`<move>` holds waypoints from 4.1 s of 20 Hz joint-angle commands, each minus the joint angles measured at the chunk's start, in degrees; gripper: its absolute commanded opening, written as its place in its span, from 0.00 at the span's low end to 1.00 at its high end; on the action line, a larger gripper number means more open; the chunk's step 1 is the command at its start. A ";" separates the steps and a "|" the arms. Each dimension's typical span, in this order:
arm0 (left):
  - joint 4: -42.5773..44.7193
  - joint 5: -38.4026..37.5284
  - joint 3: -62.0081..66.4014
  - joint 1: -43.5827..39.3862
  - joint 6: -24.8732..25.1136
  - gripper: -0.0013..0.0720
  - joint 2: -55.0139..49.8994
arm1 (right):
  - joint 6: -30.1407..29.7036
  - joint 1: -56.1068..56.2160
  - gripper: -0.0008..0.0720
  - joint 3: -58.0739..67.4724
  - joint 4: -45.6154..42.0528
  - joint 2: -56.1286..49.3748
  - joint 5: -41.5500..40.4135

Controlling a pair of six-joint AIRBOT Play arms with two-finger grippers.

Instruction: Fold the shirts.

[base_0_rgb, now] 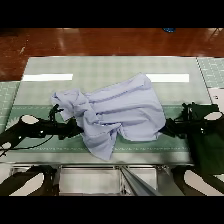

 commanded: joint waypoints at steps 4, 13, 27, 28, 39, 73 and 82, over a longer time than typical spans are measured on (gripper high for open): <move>-0.31 -9.40 20.90 8.96 1.46 0.04 4.70 | -0.48 5.68 0.04 24.52 5.90 2.27 7.87; 6.84 -8.22 83.32 21.29 -7.76 0.04 8.28 | 6.99 5.64 0.04 86.90 3.56 3.17 13.20; 66.36 -27.28 89.94 -7.13 -17.20 0.04 32.87 | 14.16 5.64 0.04 81.55 -18.10 28.15 27.85; 67.49 -30.18 88.74 -9.79 -17.42 0.04 33.00 | 14.40 5.64 0.04 79.36 -18.01 28.76 28.46; 69.46 -19.47 55.58 -11.65 -27.36 0.04 19.58 | 8.66 5.64 0.04 49.13 -12.02 20.17 17.68; 41.86 -27.71 60.76 -2.10 -13.62 0.41 -35.06 | 5.29 1.73 0.42 54.42 -11.63 -34.34 11.91; 40.54 -20.59 42.38 11.37 -15.58 0.71 -11.74 | 5.42 -6.67 0.58 43.56 -13.05 -16.11 13.70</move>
